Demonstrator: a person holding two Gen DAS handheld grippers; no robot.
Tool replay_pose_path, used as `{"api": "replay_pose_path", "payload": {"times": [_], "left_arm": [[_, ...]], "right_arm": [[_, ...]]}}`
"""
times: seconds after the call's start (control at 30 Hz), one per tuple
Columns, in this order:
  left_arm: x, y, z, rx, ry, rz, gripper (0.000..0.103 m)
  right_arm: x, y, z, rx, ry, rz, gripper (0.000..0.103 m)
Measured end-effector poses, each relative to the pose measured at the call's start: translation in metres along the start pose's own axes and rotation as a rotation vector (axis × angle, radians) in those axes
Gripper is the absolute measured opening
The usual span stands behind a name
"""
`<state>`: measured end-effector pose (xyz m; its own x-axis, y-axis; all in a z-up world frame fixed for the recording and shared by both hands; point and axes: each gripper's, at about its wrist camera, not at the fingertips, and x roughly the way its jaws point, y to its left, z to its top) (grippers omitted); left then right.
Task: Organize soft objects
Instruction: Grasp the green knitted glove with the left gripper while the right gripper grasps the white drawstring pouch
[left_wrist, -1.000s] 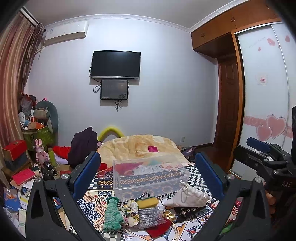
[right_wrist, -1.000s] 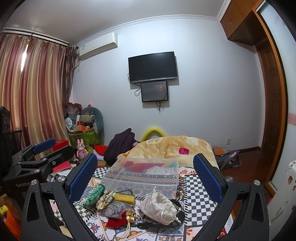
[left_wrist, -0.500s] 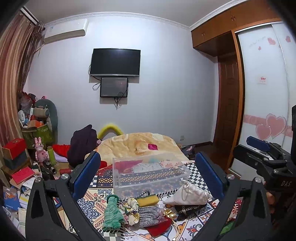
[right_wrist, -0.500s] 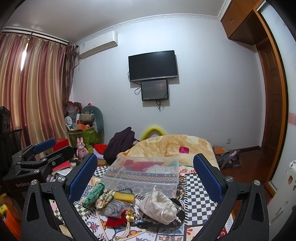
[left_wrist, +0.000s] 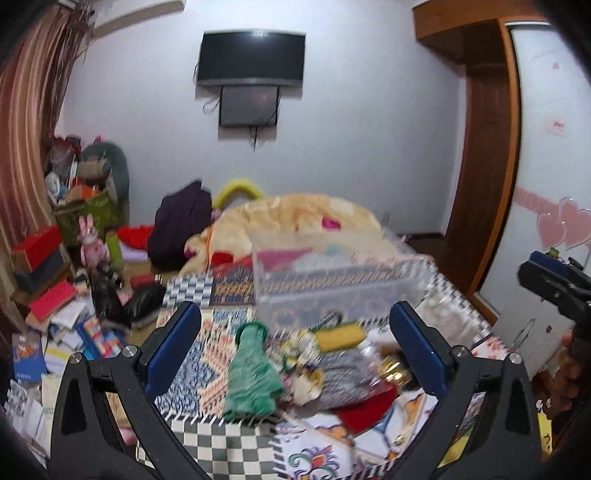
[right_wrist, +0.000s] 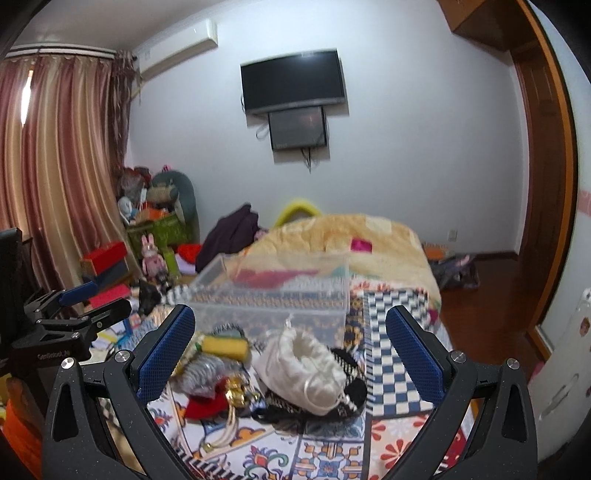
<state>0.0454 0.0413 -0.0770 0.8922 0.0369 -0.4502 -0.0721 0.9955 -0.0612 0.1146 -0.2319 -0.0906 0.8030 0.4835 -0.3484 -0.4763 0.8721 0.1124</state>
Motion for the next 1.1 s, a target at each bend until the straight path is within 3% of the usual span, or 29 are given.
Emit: {"api": "replay_pose_path", "payload": {"times": [0.3,0.57,0.6,0.63,0.77,0.9,1.1], "left_arm": [[0.052,0.035,-0.031,-0.092,0.167,0.028,0.103],[0.068,0.044,-0.049,-0.116,0.216,0.019,0.103],[0.069,0.045,-0.050,-0.120,0.221,0.017,0.098],[0.072,0.047,-0.052,-0.125,0.232,0.008,0.091],[0.082,0.054,-0.058,-0.156,0.278,-0.018,0.080],[0.087,0.059,-0.064,-0.193,0.306,-0.053,0.061],[0.082,0.057,-0.065,-0.193,0.309,-0.083,0.034]], "right_arm": [[0.029,-0.015,-0.020,0.039,0.160,0.015,0.103],[0.056,-0.016,-0.031,0.041,0.250,0.030,0.103],[0.057,-0.016,-0.031,0.038,0.257,0.027,0.101],[0.059,-0.015,-0.032,0.034,0.264,0.024,0.098],[0.069,-0.014,-0.037,0.028,0.303,0.027,0.083],[0.075,-0.016,-0.040,0.036,0.332,0.028,0.060],[0.070,-0.019,-0.040,0.036,0.323,0.027,0.035]]}}
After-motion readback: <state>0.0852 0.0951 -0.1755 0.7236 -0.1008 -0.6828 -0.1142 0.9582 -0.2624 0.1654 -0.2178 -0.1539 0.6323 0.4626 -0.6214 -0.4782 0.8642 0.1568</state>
